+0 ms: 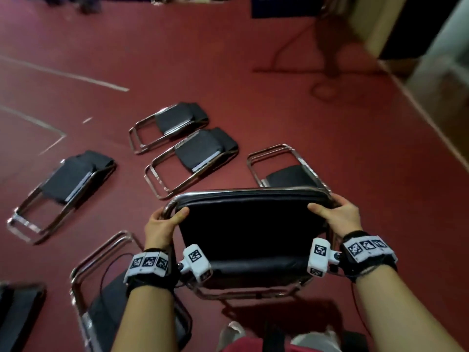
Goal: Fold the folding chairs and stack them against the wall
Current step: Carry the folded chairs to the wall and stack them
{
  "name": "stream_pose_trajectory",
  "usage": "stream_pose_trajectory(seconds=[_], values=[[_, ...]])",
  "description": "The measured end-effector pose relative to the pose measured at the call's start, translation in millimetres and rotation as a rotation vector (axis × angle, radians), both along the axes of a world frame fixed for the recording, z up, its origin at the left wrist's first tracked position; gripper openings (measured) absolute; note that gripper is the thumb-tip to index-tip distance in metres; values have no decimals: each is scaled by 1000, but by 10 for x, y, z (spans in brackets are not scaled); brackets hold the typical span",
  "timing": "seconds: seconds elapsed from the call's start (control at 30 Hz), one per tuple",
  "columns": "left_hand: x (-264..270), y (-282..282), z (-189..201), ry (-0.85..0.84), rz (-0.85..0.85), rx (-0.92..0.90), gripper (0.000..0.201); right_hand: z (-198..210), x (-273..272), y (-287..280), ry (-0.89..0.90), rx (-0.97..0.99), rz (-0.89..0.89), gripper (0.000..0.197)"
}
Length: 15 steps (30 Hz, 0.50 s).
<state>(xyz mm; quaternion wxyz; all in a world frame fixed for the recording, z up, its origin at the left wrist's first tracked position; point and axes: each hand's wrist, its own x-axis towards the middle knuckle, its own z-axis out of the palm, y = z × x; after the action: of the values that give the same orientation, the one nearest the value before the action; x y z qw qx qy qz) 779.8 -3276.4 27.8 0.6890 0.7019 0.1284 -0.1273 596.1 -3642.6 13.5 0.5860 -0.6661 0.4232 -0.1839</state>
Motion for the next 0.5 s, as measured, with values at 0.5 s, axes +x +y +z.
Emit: stream_pose_trajectory(seconds=[0.5], values=[[-1256,-4230,602,-104,-654,-85,45,706,-3101,-2465,-147,-134,-631,68]])
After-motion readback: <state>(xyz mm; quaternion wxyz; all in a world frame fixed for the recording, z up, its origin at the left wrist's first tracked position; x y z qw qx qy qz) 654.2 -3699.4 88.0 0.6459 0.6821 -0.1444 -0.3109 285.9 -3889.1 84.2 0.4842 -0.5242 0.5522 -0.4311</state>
